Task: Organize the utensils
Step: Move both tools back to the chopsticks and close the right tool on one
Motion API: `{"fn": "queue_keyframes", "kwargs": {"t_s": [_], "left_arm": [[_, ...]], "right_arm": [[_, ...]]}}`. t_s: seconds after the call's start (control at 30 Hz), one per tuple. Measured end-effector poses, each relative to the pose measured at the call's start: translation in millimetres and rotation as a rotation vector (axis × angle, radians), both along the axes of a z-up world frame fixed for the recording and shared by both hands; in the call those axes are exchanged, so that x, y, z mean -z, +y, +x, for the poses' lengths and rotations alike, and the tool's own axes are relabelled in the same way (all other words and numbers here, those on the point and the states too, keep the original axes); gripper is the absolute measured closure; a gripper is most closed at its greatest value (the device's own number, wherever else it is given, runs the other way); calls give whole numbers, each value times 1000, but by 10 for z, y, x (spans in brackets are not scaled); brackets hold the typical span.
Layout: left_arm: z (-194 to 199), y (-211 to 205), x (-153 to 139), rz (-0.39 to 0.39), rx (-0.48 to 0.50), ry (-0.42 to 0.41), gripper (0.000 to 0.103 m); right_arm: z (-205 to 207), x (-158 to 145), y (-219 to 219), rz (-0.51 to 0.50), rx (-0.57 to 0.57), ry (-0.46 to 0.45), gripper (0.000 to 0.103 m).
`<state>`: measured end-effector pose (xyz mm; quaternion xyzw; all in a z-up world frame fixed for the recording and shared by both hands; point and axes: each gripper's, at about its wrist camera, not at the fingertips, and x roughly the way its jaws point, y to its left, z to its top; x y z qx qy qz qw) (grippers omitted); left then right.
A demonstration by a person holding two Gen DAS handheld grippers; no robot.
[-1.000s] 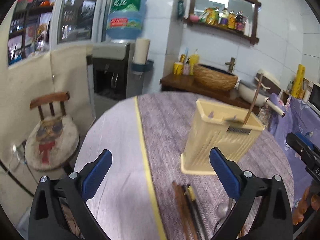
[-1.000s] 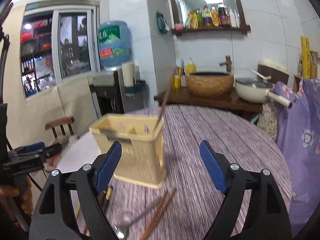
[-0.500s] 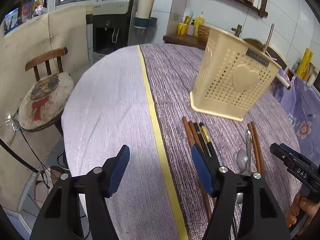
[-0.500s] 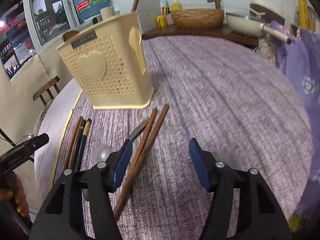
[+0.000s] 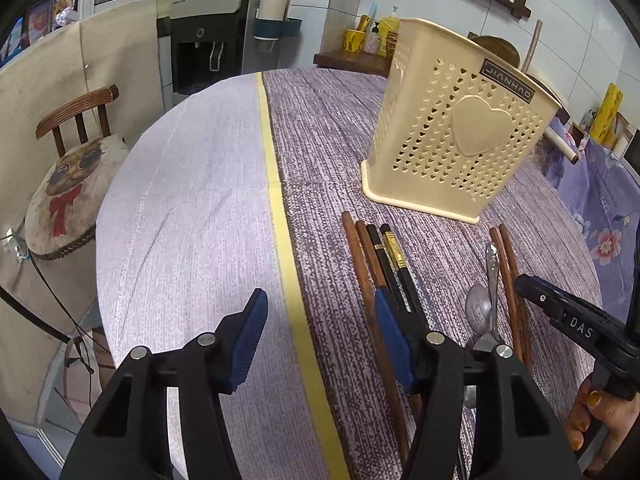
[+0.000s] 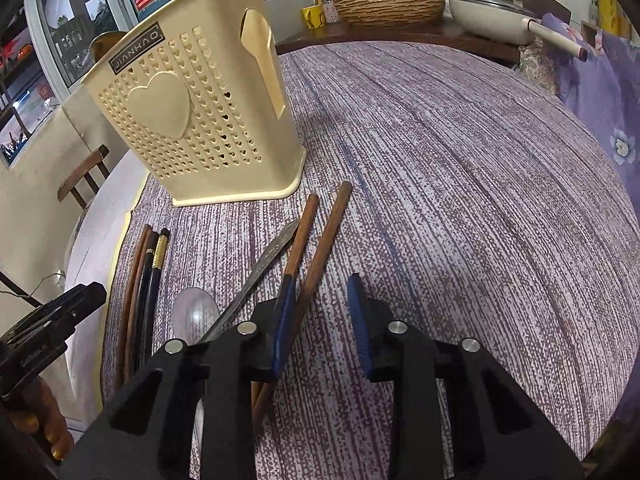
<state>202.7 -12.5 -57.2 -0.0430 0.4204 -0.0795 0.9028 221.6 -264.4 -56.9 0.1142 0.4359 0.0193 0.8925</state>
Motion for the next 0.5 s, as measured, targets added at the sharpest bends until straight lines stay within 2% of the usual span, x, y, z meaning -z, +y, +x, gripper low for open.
{"fn": "queue_keyframes", "kwargs": {"t_s": [0.13,0.3,0.5], "left_arm": [[22,-83,37,13,22,15,50],[55,-155,104,41,24,40,64],[105,-234,100,63,27,43,68]], "right_arm": [[17,0,-58,11,7,6,81],[96,3,-58,13,9,12,82],[150,4,-43,9,12,10,82]]}}
